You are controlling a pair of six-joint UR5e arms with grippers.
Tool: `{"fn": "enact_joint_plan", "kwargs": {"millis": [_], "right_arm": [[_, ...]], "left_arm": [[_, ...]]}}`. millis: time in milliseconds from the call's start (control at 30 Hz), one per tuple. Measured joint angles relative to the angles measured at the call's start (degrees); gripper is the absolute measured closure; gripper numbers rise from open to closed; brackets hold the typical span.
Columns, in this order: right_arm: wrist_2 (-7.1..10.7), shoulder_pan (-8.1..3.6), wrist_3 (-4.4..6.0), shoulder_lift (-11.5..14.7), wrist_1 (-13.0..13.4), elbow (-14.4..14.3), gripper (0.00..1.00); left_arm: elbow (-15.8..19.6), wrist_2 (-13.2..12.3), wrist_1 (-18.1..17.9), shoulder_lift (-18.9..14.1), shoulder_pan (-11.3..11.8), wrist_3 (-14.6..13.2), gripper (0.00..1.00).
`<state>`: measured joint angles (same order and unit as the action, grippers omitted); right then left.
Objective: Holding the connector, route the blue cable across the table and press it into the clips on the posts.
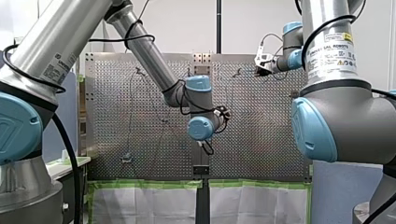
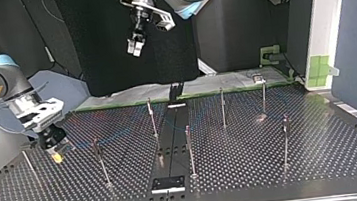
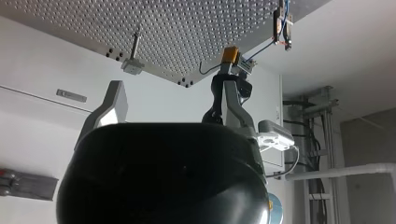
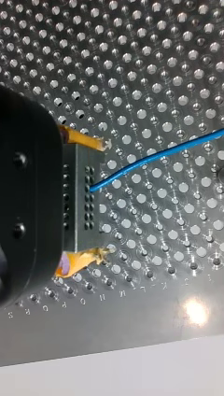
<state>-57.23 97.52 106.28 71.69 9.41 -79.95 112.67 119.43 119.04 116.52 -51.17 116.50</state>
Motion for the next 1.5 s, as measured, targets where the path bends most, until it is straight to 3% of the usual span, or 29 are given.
{"fn": "enact_joint_plan", "kwargs": {"millis": [267, 800, 1167, 1500], "right_arm": [[0.0, 0.03, 0.0, 0.0, -0.07, 0.0, 1.0], [0.0, 0.18, 0.0, -0.01, -0.07, 0.0, 1.0], [0.02, 0.37, -0.08, 0.0, -0.12, 0.0, 1.0], [0.08, 0.43, -0.19, -0.04, -0.18, 0.0, 1.0]], "left_arm": [[3.52, -3.52, -3.51, -0.02, 3.51, -1.65, 0.0], [11.49, -11.49, -11.14, -0.03, 11.49, -7.86, 0.0], [17.24, -17.23, -9.09, -0.03, 17.23, -6.9, 0.0], [21.98, -21.45, -5.39, -0.04, 21.99, -3.42, 0.0]]}}
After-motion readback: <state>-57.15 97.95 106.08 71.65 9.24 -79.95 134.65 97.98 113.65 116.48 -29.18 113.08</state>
